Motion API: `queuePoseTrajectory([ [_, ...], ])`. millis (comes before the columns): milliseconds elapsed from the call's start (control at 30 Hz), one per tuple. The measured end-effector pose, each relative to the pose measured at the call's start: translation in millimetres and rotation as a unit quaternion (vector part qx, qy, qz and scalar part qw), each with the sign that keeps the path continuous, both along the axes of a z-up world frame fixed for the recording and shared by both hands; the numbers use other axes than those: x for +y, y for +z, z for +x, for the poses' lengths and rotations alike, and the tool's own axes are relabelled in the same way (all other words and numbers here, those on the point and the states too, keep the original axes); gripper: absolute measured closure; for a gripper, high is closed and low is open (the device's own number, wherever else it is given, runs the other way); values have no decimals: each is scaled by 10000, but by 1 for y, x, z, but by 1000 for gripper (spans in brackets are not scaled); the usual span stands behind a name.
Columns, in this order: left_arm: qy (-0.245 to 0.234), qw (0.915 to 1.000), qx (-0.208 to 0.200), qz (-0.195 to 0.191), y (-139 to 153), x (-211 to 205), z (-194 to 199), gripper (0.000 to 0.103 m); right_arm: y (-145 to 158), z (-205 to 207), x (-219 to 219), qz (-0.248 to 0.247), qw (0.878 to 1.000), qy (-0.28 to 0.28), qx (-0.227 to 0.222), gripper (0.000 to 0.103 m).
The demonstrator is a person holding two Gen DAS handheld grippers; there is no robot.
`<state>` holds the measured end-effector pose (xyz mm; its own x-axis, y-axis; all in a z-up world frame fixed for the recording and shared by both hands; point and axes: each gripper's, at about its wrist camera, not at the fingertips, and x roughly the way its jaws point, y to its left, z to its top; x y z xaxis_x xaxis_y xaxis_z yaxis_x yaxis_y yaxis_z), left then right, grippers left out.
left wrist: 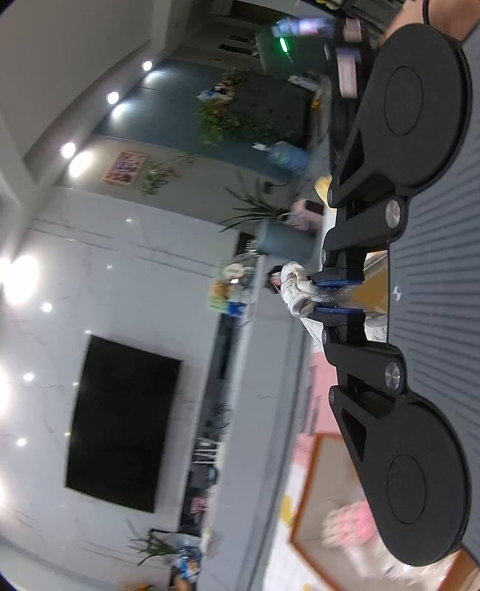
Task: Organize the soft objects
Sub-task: 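Carry the pouch with the left tool while the right tool carries the yellow cloth to the box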
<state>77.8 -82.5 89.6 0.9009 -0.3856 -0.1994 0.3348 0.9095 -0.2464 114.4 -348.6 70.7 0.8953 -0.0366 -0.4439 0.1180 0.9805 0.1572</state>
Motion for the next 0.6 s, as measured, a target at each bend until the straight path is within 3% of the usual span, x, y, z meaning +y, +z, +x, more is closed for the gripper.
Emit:
queuePoseTrajectory([
  [200,364,9961,-795,-61,33,53,-13,92,64,-31,65,-251,9946,589,-820,97],
  [300,431,9950,-906,22,43,83,-9,91,77,-32,102,-291,9904,897,-1007,97],
  [367,72,9980,-629,25,43,104,4,91,79,-28,127,-326,9880,1095,-1038,97],
  [433,-76,9995,-245,-210,29,129,21,91,79,-21,152,-360,9863,1248,-1018,97],
  [533,51,9977,99,-662,0,161,41,91,73,-8,188,-463,9828,1557,-880,97],
  [600,243,9962,347,-763,-19,172,60,91,66,-1,212,-627,9797,1736,-780,97],
])
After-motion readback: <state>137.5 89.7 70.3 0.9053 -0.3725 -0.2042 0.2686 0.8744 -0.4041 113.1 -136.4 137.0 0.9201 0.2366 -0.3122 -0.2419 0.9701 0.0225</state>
